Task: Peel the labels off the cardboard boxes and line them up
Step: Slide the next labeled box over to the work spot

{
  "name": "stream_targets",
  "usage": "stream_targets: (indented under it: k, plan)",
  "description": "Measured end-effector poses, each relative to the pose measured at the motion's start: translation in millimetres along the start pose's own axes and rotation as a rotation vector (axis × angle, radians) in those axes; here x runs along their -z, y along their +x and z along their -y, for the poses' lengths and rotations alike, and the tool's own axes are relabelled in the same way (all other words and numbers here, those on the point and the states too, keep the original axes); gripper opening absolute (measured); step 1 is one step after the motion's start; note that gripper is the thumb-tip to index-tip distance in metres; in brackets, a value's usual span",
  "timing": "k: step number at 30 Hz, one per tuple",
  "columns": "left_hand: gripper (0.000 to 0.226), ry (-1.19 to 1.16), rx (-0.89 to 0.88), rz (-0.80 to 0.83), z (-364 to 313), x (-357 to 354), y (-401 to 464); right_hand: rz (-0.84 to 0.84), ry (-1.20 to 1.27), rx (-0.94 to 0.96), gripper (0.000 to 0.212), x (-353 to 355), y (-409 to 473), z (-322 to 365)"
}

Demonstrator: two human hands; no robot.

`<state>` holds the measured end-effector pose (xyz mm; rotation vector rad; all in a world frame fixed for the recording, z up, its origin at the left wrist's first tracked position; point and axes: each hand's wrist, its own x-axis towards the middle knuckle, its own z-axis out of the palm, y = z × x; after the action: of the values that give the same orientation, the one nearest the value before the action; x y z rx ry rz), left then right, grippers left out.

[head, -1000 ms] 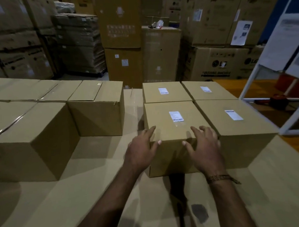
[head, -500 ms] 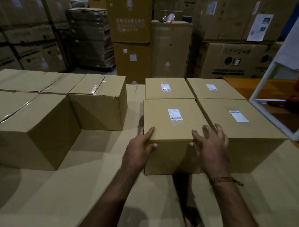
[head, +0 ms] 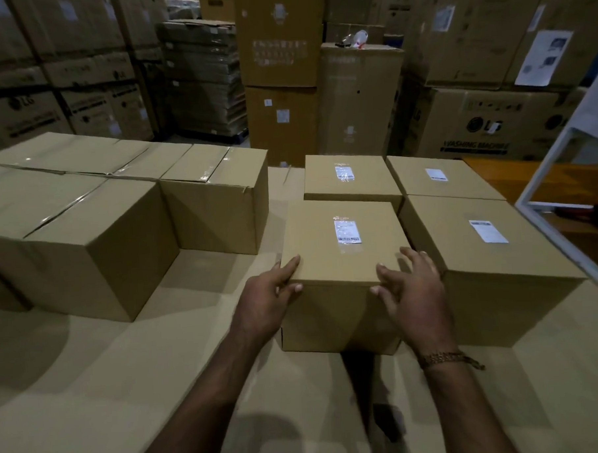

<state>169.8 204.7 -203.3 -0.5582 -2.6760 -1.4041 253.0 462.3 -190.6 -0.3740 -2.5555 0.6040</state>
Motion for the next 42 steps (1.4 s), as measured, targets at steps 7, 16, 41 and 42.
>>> stream_targets:
  k: [7,16,41,42]
  plan:
    - [0.057,0.01,0.066,-0.021,8,37,-36,-0.01,0.083,-0.005,0.04,-3,-22,36]
    - [0.037,0.032,0.156,-0.104,19,99,-67,-0.033,0.065,-0.053,0.076,-19,-41,75]
    - [0.062,0.429,0.332,-0.084,68,197,-39,0.129,0.249,-0.176,0.013,-62,-51,185]
    - [0.061,0.416,0.311,-0.053,71,195,-34,0.118,0.189,-0.172,0.012,-61,-50,189]
